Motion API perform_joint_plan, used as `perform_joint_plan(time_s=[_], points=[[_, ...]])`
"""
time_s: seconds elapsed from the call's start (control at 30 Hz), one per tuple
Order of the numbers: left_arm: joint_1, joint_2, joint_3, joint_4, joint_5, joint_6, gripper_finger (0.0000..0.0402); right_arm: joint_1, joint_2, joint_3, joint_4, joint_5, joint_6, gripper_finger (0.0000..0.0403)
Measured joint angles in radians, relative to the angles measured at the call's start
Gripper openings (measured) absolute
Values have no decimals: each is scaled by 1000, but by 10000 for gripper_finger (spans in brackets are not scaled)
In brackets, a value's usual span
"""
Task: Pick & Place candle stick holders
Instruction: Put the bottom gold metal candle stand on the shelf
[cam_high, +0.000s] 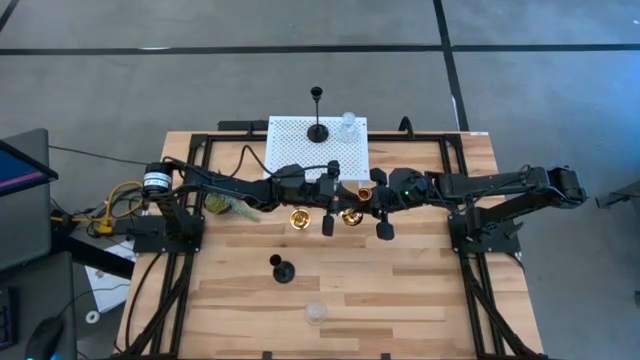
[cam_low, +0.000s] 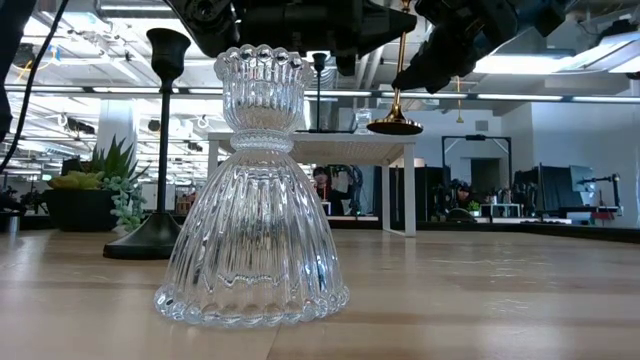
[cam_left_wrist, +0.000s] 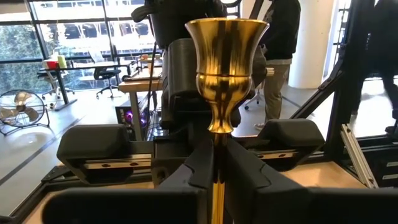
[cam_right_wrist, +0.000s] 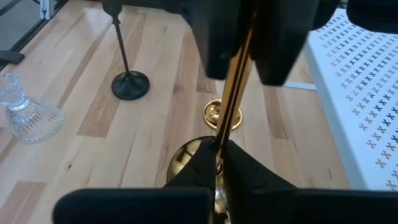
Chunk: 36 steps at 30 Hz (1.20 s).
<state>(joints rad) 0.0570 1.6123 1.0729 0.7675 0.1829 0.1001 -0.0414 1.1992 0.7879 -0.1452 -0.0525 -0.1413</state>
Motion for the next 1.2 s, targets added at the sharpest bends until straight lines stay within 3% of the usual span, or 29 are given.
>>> perform_joint_plan(time_s=[0.2, 0.67, 0.9, 1.0, 1.2], points=[[0, 0, 0, -2, 13, 0, 16, 0, 0, 0, 0, 0, 0, 6], [0, -1, -2, -59, 35, -1, 14, 2, -50, 1, -71, 0, 19, 71], [12, -91, -2, -196, 15, 21, 14, 2, -164, 1, -231, 0, 87, 45], [11, -152, -9, -280, -54, 58, 14, 9, -205, -1, -291, 6, 89, 9], [11, -299, -55, -342, -196, 171, 15, 70, -250, -31, -320, 135, 93, 1]])
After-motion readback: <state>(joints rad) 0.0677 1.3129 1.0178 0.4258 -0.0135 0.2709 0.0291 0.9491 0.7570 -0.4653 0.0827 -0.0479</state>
